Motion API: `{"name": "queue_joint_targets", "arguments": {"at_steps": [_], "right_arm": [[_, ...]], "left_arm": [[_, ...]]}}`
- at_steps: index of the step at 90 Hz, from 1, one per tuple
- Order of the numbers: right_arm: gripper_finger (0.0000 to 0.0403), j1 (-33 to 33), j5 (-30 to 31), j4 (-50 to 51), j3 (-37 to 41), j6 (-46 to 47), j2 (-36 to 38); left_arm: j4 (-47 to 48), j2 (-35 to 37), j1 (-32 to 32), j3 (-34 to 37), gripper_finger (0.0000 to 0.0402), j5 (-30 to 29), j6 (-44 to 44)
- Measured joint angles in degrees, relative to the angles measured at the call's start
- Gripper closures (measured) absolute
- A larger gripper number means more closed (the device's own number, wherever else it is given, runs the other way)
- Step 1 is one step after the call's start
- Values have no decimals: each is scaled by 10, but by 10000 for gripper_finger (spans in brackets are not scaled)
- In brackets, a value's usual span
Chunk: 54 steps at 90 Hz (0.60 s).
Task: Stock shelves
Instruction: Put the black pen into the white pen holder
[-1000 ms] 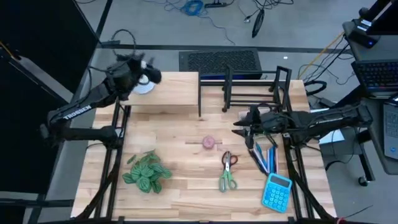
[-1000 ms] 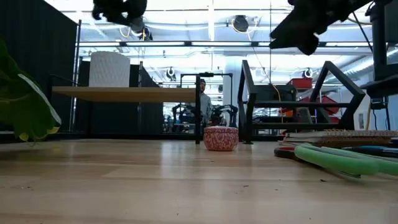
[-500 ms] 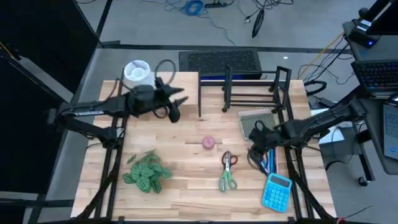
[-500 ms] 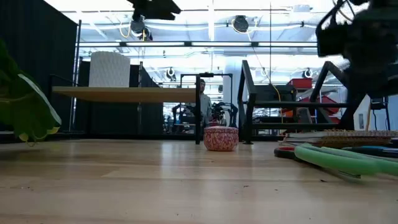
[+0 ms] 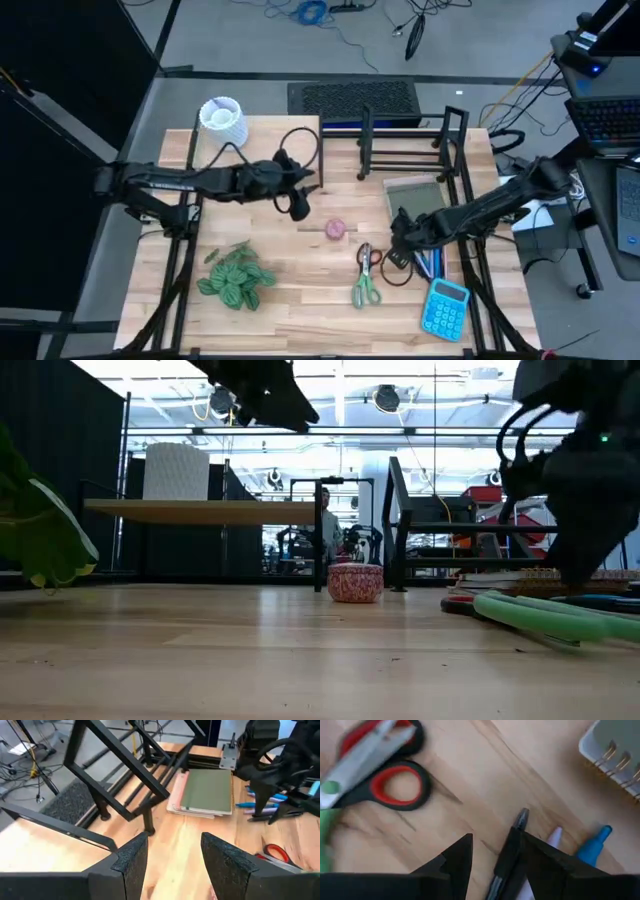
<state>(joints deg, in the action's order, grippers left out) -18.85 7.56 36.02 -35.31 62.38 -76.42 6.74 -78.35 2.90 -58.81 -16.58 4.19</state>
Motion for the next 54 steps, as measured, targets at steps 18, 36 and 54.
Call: {"name": "queue_joint_targets", "arguments": {"at_steps": [18,36,54], "right_arm": [[257,1,13,0,0,0,-36],[281,2,18,-6,-3,0,-70],[346,2,14,-24,-4,2,-83]], "left_arm": [[-3,-3,0,0,230,0,0],[-3,-3,0,0,230,0,0],[-2,-3,0,0,230,-1,0]]}}
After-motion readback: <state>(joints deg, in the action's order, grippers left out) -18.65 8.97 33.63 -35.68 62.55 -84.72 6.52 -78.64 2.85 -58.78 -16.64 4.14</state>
